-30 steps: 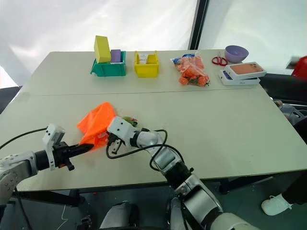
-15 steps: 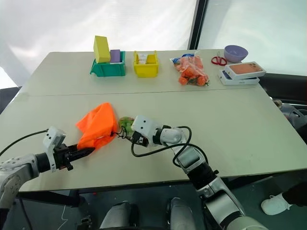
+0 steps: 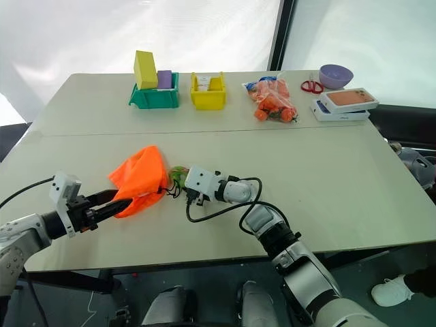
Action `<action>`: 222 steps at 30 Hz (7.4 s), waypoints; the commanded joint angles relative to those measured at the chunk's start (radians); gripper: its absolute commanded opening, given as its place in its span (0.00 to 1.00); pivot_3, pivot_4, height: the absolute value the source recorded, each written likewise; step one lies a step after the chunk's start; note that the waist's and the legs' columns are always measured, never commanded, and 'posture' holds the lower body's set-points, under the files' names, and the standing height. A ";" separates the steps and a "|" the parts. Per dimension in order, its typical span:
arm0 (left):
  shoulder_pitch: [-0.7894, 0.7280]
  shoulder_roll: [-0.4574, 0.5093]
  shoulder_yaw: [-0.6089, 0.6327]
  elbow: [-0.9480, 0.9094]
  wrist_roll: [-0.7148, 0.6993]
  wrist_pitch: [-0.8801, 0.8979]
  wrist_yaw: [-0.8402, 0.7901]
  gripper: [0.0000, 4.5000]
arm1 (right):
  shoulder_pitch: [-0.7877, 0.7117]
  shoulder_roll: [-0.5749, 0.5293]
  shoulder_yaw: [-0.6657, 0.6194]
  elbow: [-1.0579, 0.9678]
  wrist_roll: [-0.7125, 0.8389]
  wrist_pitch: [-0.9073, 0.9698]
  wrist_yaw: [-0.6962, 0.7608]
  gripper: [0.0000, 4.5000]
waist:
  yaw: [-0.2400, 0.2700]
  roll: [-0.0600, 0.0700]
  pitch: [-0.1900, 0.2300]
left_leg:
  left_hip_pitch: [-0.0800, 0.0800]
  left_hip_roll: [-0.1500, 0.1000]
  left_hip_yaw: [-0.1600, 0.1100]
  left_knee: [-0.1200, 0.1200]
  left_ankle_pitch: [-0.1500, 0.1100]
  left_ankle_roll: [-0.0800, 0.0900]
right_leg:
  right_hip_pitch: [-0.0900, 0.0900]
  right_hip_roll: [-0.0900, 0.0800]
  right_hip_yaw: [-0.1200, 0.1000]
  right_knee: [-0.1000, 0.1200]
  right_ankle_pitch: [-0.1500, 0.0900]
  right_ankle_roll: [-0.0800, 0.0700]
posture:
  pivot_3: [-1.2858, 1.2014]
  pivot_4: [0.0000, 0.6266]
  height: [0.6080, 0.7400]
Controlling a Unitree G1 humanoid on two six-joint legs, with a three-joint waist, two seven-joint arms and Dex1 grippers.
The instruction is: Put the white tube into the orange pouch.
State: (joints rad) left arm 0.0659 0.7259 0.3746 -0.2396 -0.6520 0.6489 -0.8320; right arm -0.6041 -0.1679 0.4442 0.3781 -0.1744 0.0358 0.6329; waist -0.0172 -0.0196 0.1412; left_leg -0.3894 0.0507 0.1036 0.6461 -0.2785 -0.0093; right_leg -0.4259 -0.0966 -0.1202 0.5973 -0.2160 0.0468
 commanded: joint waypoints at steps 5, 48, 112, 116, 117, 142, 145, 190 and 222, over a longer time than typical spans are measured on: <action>-0.048 0.014 -0.014 -0.094 -0.037 0.003 0.006 0.64 | 0.100 -0.082 -0.085 -0.199 0.020 0.018 -0.010 0.01 | 0.007 0.000 0.000 | -0.001 0.000 0.000 0.000 0.000 0.000 | 0.001 0.000 0.000 -0.001 0.000 0.000 | 0.52 0.24 1.00; -0.789 -0.058 -0.612 0.447 0.405 -0.192 -0.390 1.00 | 0.263 -0.192 -0.248 -0.580 0.123 0.238 -0.060 0.00 | 0.003 -0.003 -0.002 | -0.001 -0.002 0.000 0.002 0.000 0.002 | 0.002 0.005 0.001 0.000 0.001 0.005 | 0.52 0.24 1.00; -0.745 -0.077 -0.662 0.419 0.486 -0.024 -0.393 0.68 | 0.257 -0.189 -0.229 -0.584 0.098 0.242 -0.106 0.00 | 0.005 -0.004 -0.002 | 0.000 -0.001 0.000 0.004 0.000 0.002 | 0.002 0.007 0.002 0.003 0.002 0.005 | 0.52 0.24 1.00; -0.747 -0.084 -0.657 0.419 0.478 0.001 -0.376 0.68 | 0.257 -0.191 -0.228 -0.580 0.096 0.240 -0.104 0.00 | 0.005 -0.004 -0.002 | 0.000 -0.001 0.000 0.005 0.000 0.002 | 0.002 0.007 0.003 0.003 0.002 0.005 | 0.52 0.24 1.00; -0.747 -0.086 -0.657 0.420 0.477 0.004 -0.373 0.63 | 0.257 -0.192 -0.226 -0.579 0.094 0.238 -0.103 0.00 | 0.005 -0.004 -0.002 | 0.000 -0.001 0.000 0.005 0.000 0.002 | 0.002 0.007 0.003 0.003 0.002 0.005 | 0.52 0.24 1.00; -0.693 -0.030 -0.648 0.371 0.446 -0.073 -0.435 0.46 | 0.250 -0.199 -0.228 -0.560 0.079 0.233 -0.110 0.00 | 0.006 -0.004 -0.003 | 0.000 -0.001 0.000 0.006 0.000 0.002 | 0.002 0.007 0.003 0.004 0.002 0.005 | 0.52 0.24 1.00; -0.691 -0.035 -0.648 0.363 0.444 -0.063 -0.428 0.79 | 0.250 -0.195 -0.225 -0.560 0.080 0.233 -0.111 0.00 | 0.005 -0.004 -0.003 | 0.000 -0.001 0.000 0.006 0.000 0.002 | 0.002 0.007 0.003 0.004 0.002 0.005 | 0.52 0.24 1.00; -0.677 0.005 -0.679 0.365 0.477 -0.050 -0.362 0.04 | 0.246 -0.222 -0.248 -0.532 0.040 0.234 -0.139 0.00 | 0.004 -0.005 -0.003 | 0.002 -0.001 0.000 0.007 0.000 0.002 | 0.002 0.007 0.005 0.007 0.002 0.005 | 0.52 0.24 1.00; -0.631 0.020 -0.362 0.298 0.273 -0.030 -0.307 1.00 | 0.297 -0.272 -0.315 -0.567 0.140 0.263 -0.065 0.89 | 0.004 -0.005 -0.003 | 0.002 -0.001 0.000 0.007 0.000 0.002 | 0.002 0.007 0.005 0.007 0.002 0.005 | 0.52 0.24 1.00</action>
State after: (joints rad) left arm -0.5533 0.7391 -0.0497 0.0927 -0.3399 0.5954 -1.1671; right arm -0.3035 -0.4238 0.1731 -0.1360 -0.0636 0.3139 0.5572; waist -0.0135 -0.0249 0.1378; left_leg -0.3876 0.0497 0.1039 0.6526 -0.2785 -0.0075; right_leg -0.4238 -0.0894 -0.1150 0.6042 -0.2144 0.0518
